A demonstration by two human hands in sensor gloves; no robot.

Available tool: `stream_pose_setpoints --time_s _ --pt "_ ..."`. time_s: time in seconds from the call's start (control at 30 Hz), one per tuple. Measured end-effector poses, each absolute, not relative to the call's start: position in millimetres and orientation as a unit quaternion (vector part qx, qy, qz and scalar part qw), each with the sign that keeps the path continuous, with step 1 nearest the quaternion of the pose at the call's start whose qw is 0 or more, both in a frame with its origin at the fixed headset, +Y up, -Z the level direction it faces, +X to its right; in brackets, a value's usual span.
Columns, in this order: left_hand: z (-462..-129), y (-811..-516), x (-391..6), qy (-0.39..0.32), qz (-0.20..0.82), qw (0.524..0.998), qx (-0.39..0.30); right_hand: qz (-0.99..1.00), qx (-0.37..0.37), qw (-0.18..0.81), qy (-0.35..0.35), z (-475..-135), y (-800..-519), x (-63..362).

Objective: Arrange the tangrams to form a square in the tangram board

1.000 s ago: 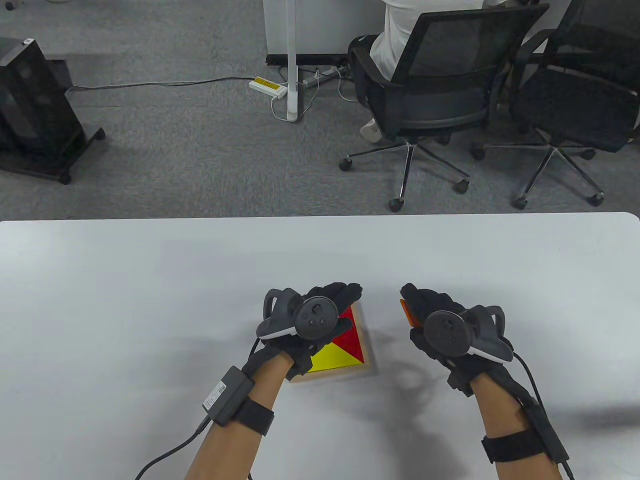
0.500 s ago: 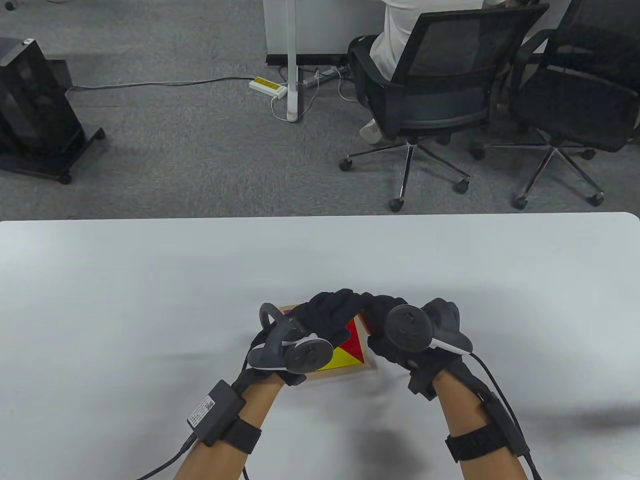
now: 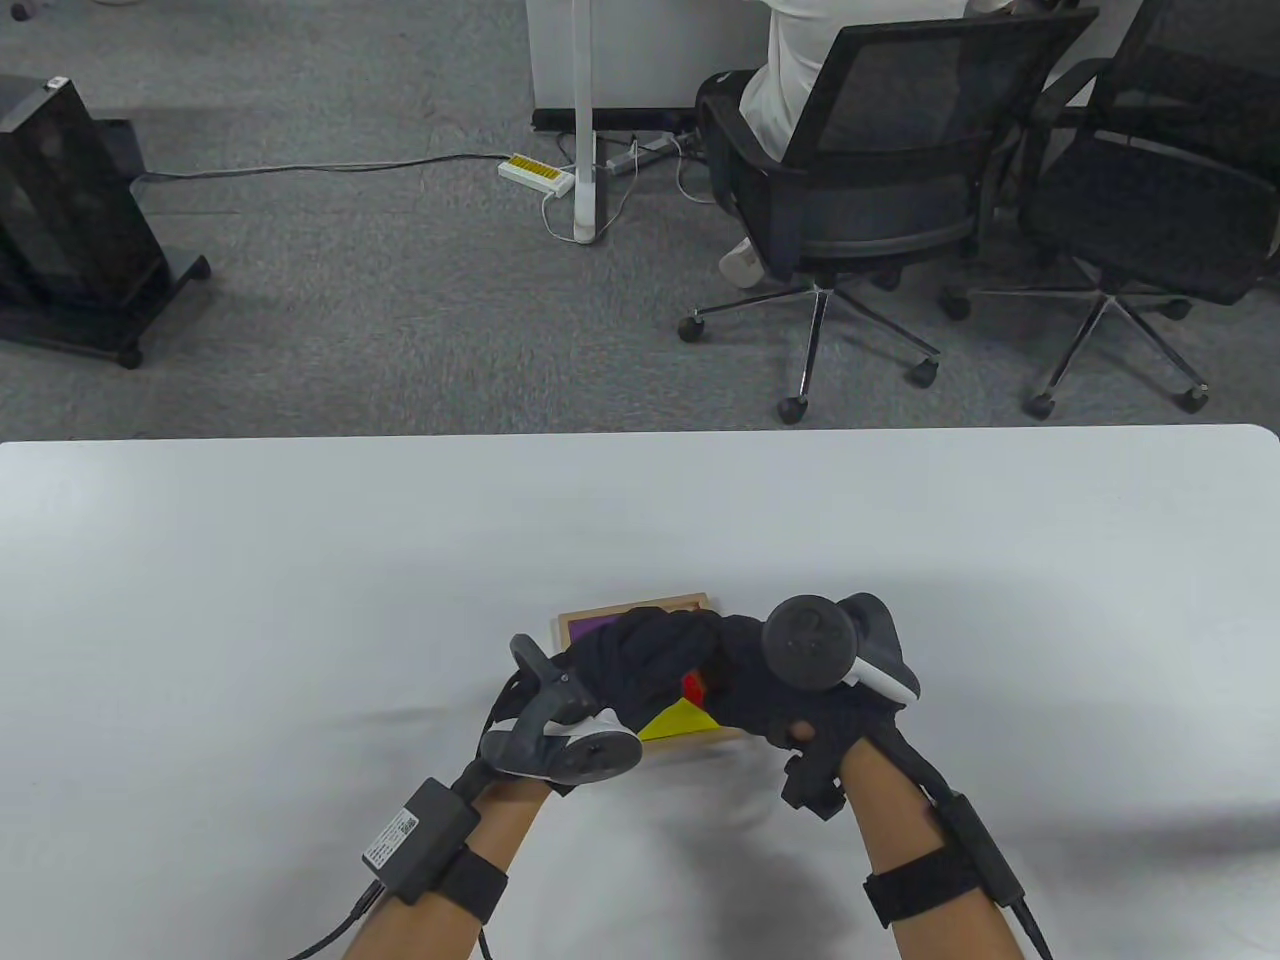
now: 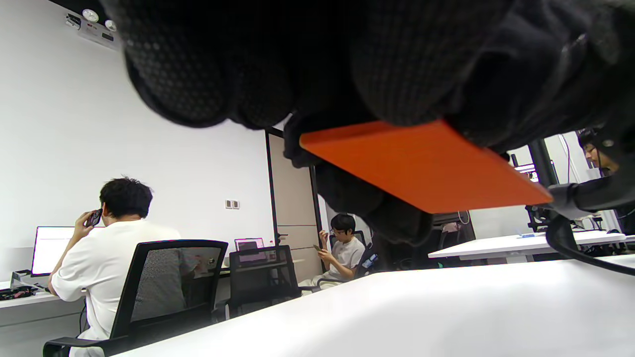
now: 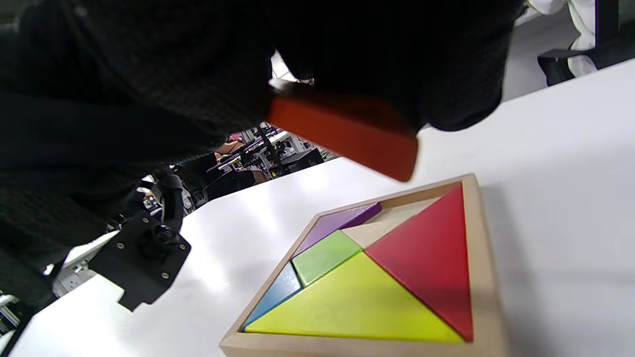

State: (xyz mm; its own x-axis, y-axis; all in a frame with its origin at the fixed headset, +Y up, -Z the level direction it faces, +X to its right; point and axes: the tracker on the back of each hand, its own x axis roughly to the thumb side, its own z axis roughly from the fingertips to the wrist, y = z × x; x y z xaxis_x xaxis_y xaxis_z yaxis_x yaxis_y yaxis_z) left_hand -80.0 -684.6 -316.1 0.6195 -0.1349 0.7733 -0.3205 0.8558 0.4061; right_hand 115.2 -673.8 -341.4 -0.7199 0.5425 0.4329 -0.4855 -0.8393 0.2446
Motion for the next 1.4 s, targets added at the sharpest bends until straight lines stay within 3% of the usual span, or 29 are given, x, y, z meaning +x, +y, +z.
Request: stream_pose_setpoints --time_s 0.5,1.0,1.4 --pt "-315.8 -696.9 -77.5 -0.459 0.026 0.844 0.275 0.857 0.233 0.43 0.16 -356.8 -702.1 118.9" --pt "-312.1 -693.1 -71.4 -0.482 -0.028 0.827 0.287 0.835 0.227 0.467 0.184 -358.4 -707.6 120.7" --pt "-325.2 -676.7 -79.5 -0.436 0.021 0.861 0.26 0.865 0.206 0.446 0.104 -350.8 -674.2 141.7"
